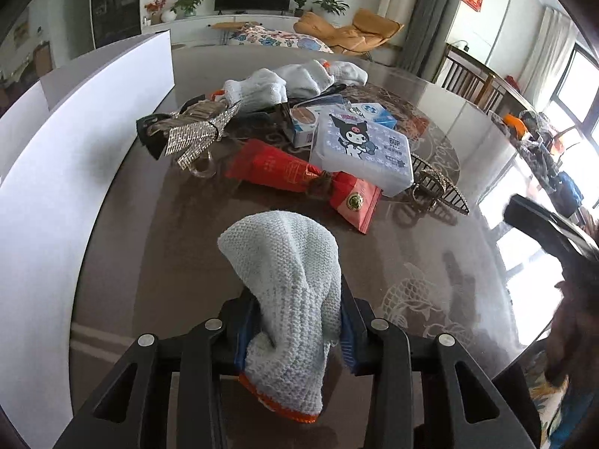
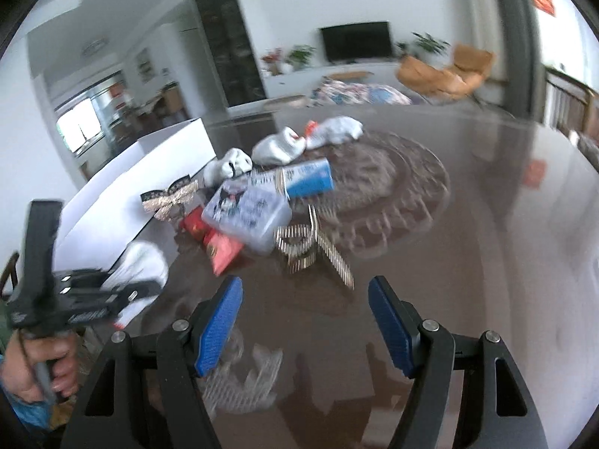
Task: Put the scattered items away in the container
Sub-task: 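Grasp the gold chain hair claw with the right tool while the left holds the glove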
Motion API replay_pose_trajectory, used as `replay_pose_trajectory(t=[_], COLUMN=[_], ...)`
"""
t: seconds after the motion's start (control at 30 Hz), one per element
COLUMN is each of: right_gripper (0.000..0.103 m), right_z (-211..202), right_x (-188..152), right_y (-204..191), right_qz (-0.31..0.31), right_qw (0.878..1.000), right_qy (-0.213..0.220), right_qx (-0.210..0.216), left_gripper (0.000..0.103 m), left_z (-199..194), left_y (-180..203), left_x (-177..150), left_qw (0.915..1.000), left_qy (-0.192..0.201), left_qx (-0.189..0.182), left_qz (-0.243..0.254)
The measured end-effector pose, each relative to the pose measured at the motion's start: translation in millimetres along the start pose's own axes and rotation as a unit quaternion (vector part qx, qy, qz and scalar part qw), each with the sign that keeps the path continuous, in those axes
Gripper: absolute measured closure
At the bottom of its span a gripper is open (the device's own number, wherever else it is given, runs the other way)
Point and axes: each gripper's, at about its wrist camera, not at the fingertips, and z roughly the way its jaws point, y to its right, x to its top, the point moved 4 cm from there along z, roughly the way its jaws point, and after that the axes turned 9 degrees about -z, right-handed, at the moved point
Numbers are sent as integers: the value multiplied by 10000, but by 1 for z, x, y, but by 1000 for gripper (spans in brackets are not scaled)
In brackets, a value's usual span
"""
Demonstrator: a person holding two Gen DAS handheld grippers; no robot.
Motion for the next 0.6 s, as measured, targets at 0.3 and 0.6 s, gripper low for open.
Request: replay_pose_trajectory(t=[0.3,0.6], right_gripper=[32,32], right_z=[77,104], right_x=[17,15], right_y=[7,2], right_qz=[-848,-998], right_qw=[9928,9885], right_qy=[-714,-810], right_qx=[447,792], left_gripper=[66,66], left_z=[-3,8], left_y=[-2,5], left_x=[0,-5], left_qw=[10000,9999], left_qy=[-5,-166], left_qx=[-6,22], left_qz=[-78,-23])
